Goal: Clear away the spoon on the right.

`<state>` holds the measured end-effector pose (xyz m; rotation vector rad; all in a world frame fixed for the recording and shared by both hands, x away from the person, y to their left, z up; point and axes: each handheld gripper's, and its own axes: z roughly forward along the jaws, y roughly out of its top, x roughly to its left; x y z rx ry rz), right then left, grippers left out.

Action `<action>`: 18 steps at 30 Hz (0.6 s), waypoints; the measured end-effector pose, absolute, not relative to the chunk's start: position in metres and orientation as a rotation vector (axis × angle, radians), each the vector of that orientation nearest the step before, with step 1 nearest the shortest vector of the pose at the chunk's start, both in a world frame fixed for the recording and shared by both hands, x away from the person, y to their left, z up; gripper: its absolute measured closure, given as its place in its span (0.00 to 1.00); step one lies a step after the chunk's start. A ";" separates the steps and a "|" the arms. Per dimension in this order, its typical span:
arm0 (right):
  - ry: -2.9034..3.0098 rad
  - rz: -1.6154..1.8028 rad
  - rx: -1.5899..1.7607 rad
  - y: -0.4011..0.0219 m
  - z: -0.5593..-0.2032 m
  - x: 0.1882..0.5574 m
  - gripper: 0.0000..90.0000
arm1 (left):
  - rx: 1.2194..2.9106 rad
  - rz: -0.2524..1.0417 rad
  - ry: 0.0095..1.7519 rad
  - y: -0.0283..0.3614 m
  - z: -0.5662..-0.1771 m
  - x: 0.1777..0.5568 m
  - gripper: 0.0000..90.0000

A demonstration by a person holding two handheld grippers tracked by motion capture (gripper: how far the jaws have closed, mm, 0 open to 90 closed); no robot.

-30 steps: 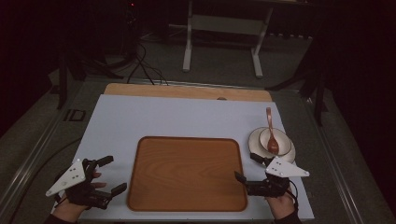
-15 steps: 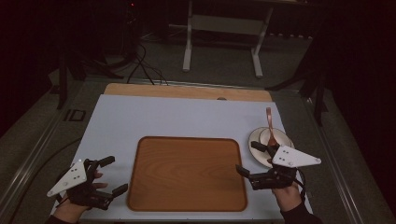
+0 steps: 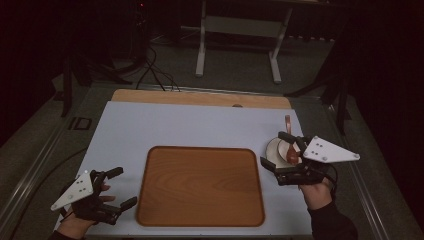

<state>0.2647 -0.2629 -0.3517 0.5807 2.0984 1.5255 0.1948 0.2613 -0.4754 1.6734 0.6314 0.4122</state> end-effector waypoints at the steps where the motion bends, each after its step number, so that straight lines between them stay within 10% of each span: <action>1: 2.092 1.525 0.584 -0.264 -0.350 0.266 0.11 | 1.673 0.411 0.630 0.261 -0.475 0.195 0.00; 18: 2.044 1.469 0.713 -0.280 -0.348 0.316 0.11 | 1.678 0.414 0.621 0.261 -0.475 0.195 0.00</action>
